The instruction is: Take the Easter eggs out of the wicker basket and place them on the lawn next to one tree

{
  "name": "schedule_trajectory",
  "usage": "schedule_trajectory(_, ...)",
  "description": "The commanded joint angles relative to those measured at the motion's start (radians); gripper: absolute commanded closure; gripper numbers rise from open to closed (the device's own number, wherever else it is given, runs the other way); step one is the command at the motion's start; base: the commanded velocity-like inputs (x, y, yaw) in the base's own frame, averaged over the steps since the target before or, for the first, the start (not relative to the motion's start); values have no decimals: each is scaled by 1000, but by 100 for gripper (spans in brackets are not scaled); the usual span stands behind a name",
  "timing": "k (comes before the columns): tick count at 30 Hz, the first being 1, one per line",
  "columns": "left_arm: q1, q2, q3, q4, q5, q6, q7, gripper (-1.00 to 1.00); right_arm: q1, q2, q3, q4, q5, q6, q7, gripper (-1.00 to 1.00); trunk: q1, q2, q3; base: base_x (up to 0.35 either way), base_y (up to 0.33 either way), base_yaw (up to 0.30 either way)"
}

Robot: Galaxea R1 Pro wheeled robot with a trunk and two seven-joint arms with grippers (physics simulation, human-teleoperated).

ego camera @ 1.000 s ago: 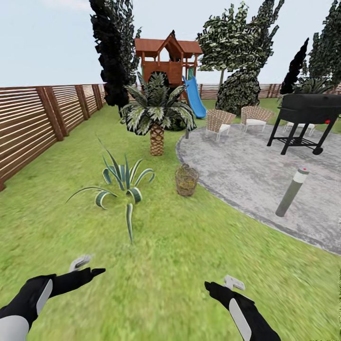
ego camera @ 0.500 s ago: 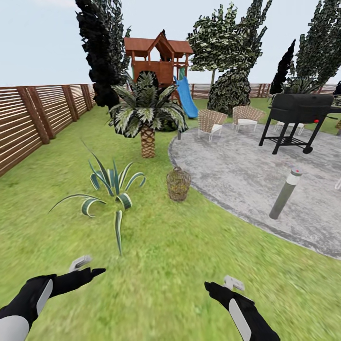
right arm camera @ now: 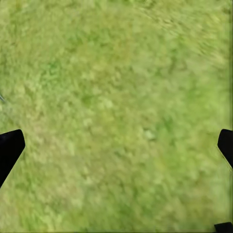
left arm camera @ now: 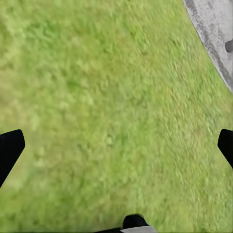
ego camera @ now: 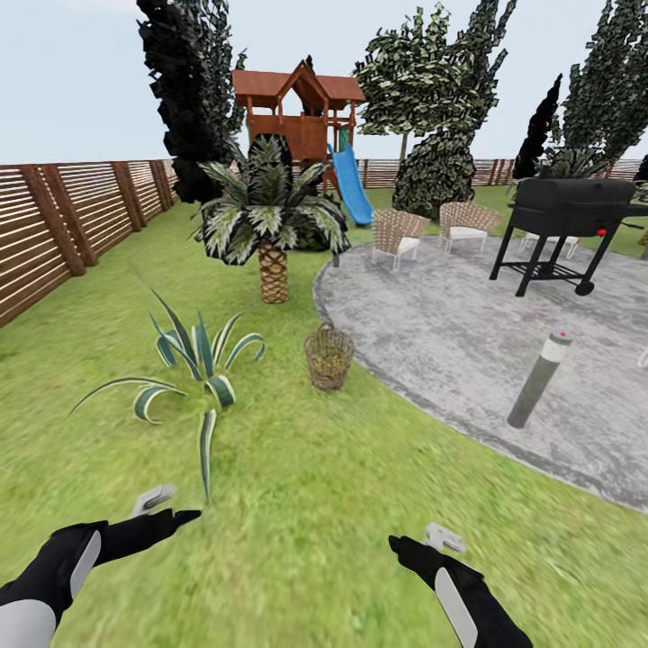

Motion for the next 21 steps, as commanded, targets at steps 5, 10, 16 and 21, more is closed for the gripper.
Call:
schedule_trajectory(5,-1,-2,4,-1,-1,10,-3,-100,-1,2,-2,-2,-10,4,-4,-100,1,-2,-2,255,-232,143)
schedule_trajectory(10,-1,-3,5,-1,0,11,-6,-100,-8,3,-1,-6,-10,7,-5,-100,1,-2,-2,259,-216,265)
schedule_trajectory(16,-1,-1,6,-1,0,14,-9,-100,-38,12,-1,-137,-10,14,-8,-100,1,-2,-2,260,-213,288)
schedule_trajectory(21,-1,-1,7,-1,0,15,-10,-100,-39,16,4,-244,-10,16,-8,-100,1,-2,-2,254,-222,290)
